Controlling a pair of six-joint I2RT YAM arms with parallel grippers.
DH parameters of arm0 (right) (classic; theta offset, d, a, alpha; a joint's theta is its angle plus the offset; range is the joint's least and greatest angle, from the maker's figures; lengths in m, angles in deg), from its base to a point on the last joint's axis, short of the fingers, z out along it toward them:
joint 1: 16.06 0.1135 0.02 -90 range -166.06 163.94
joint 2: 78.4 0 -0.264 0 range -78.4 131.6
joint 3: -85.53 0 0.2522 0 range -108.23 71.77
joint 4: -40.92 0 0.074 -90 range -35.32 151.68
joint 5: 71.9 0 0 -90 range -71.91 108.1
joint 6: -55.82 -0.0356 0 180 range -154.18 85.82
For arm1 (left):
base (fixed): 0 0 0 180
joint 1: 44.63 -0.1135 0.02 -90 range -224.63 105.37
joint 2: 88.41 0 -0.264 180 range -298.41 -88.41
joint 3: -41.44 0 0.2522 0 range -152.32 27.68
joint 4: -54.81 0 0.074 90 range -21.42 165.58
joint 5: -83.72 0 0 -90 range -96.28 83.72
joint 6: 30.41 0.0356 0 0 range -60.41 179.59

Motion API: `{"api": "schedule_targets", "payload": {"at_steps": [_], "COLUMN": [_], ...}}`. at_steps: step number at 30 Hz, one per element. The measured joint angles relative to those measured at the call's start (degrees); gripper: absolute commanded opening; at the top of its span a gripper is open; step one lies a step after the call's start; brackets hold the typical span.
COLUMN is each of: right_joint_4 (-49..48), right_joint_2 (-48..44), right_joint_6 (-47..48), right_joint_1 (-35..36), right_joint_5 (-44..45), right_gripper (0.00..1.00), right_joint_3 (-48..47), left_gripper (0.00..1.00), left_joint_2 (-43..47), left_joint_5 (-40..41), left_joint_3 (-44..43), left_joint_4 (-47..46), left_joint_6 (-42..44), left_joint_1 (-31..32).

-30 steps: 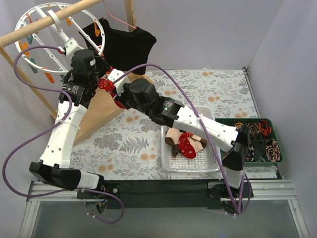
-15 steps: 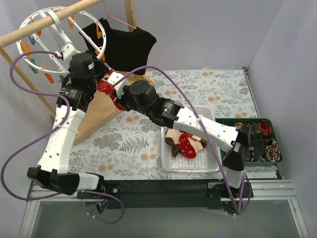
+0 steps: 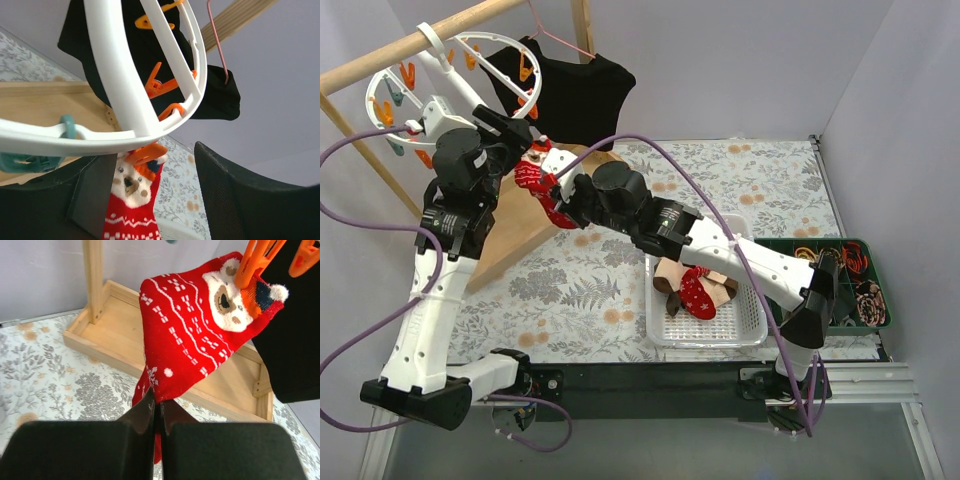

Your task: Remove the socks clipped to the hanger

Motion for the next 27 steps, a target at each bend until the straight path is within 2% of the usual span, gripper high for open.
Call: {"api": "schedule_targets", "payload": {"at_steps": [7, 14, 17, 21, 27], "right_joint_4": [-0.09, -1.01, -0.90, -0.96, -0.76], "right_joint_2": [-3.28, -5.11, -5.11, -5.11, -5.07], "right_joint_6": [-3.45, -5.01, -4.90, -4.02, -2.25], "right_joint_1": [-2.58, -5.51, -5.49, -5.49, -5.25], "right_joint_5": [-9.38, -16.22, -17.97, -19.63, -17.79], "right_gripper": [0.01, 0.01, 0.01, 0.01, 0.01], "right_joint_3": [1.62, 3.08, 3.50, 4.13, 4.20], "left_gripper": [0.60, 0.61, 0.65, 0.64, 0.57], "left_joint_2": [-2.60, -4.42, -3.08, 0.98, -6.54], "left_joint_5": [-3.13, -3.85, -6.25, -7.34, -4.87], "left_joint_3": [0.24, -2.69, -2.08, -0.09, -15.54], "left_joint_4": [-1.73, 1.14, 0.50, -0.48, 6.56], "left_joint_6": [-3.21, -4.22, -1.49, 2.51, 5.60], "left_joint_1": [-0.48, -0.74, -0.74, -0.74, -0.74]}}
